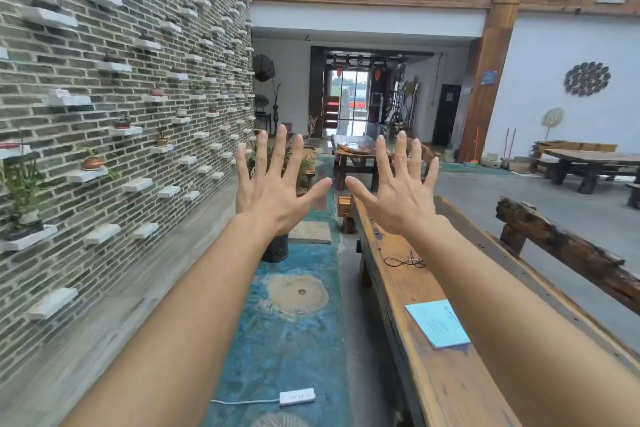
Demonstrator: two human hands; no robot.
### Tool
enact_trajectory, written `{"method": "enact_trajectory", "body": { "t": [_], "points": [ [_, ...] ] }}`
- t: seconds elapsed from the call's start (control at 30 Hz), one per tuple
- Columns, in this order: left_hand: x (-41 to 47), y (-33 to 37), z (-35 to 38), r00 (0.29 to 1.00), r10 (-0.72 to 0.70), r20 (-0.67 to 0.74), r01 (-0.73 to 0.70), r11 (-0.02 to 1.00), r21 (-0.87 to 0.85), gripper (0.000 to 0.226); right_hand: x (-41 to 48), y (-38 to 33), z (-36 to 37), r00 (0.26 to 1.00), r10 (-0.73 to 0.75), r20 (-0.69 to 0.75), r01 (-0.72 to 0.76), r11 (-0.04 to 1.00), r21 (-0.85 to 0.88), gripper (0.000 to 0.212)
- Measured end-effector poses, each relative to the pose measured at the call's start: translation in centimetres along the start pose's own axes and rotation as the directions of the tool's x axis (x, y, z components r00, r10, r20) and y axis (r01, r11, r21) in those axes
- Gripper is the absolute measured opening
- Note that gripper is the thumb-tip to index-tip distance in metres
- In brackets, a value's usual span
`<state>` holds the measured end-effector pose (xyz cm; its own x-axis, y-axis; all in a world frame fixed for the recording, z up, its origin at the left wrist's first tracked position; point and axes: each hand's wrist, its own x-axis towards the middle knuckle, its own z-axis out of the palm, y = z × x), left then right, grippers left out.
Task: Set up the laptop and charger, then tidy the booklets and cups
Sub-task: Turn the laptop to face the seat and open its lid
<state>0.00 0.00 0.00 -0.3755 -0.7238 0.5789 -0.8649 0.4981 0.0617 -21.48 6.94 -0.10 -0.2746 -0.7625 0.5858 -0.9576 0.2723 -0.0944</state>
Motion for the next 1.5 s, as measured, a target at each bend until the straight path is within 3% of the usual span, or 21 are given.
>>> {"method": "enact_trajectory", "body": {
  "t": [0.73, 1.0, 1.5],
  "points": [
    [20.5, 2.2, 17.9, 0.994, -0.083, 0.074, 0.078, 0.995, 0.059, 0.095, 20.1, 10.3, 17.6, 1.000, -0.021, 0.020, 0.020, 0.999, 0.026, 0.102],
    [26.1, -0.2, 25.1, 0.997, -0.036, 0.073, 0.032, 0.999, 0.043, 0.094, 24.9, 10.1, 25.1, 0.999, 0.014, 0.036, -0.015, 1.000, 0.018, 0.102],
    [40.3, -11.4, 35.2, 0.996, -0.036, 0.081, 0.036, 0.999, 0.010, 0.095, 40.1, 4.0, 36.3, 0.996, 0.041, 0.074, -0.039, 0.999, -0.025, 0.100]
  ]
}}
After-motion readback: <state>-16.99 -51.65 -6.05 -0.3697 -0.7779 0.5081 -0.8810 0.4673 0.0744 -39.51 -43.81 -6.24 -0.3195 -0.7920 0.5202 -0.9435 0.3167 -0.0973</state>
